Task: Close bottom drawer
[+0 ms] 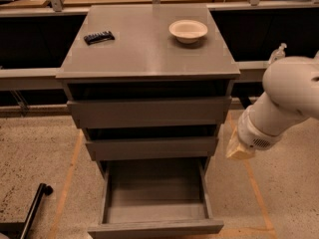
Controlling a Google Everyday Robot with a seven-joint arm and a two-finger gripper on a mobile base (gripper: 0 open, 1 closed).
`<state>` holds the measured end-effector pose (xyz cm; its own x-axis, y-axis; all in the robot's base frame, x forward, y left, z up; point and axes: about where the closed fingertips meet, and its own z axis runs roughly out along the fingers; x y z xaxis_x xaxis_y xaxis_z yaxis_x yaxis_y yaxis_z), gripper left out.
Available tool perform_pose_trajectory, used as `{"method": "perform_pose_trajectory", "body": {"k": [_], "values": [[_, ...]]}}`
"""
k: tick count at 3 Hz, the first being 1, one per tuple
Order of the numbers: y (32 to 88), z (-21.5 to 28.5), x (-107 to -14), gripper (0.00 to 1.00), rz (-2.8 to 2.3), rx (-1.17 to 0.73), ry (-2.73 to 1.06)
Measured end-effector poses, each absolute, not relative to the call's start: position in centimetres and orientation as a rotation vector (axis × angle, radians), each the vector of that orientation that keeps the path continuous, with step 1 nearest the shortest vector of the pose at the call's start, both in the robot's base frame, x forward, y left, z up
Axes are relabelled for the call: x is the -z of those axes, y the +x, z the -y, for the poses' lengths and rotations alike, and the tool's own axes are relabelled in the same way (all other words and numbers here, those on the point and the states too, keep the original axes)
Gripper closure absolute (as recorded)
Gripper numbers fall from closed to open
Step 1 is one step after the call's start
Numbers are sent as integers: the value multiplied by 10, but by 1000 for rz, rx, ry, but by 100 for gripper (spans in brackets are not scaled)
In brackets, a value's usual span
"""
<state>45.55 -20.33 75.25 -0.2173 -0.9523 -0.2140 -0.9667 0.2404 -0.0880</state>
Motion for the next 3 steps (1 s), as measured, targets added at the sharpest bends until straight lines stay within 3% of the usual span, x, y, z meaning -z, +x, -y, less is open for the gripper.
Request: {"method": "perform_pose_trajectory", "body": {"k": [2, 3], "values": [[440, 192, -605, 100, -2435, -239, -1818], [443, 191, -581, 100, -2450, -256, -1788]]}}
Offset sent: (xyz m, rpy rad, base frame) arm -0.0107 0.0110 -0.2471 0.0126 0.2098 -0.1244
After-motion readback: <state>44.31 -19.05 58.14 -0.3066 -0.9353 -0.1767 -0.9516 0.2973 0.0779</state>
